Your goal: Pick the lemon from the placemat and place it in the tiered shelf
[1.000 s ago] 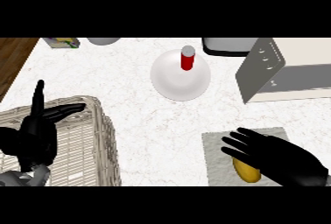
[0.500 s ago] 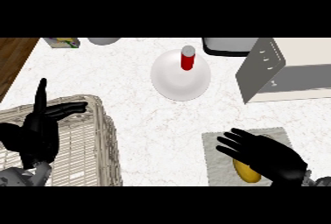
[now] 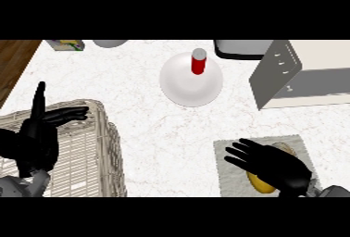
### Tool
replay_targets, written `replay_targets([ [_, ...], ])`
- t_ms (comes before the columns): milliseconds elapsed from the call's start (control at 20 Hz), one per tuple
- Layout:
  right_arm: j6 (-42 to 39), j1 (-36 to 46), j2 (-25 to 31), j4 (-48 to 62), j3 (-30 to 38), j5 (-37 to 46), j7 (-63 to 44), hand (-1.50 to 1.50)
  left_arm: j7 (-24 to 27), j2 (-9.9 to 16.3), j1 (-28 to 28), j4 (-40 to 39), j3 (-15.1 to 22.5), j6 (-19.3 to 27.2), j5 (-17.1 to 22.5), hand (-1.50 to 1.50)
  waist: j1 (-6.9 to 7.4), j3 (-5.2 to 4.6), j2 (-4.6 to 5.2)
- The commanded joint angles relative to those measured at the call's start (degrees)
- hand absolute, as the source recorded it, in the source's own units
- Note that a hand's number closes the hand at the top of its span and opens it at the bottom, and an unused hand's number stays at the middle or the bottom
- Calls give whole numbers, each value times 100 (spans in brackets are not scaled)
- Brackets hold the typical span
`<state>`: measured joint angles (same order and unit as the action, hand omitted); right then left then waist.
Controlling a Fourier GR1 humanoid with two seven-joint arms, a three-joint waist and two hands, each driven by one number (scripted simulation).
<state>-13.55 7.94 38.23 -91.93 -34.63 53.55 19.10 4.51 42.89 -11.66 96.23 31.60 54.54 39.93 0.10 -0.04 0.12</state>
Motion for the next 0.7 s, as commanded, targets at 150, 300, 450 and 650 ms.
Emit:
replay_targets([
  [150, -194, 221, -507, 471, -235, 439, -196, 150, 220, 111, -19, -52, 36, -1080, -44, 0, 9, -1, -1],
  [300, 538, 15, -340, 791, -337, 782, 349, 150, 214, -10, -68, -99, 159, -917, -98, 0, -21, 5, -2],
  [450, 814, 360, -471, 1120, -202, 851, 654, 150, 311, 55, 17, -141, -44, -1225, 104, 0, 39, 3, 9],
  [650, 1171, 126, -481, 745, -227, 981, 757, 150, 195, 34, -277, -292, 24, -1117, 61, 0, -70, 2, 1],
])
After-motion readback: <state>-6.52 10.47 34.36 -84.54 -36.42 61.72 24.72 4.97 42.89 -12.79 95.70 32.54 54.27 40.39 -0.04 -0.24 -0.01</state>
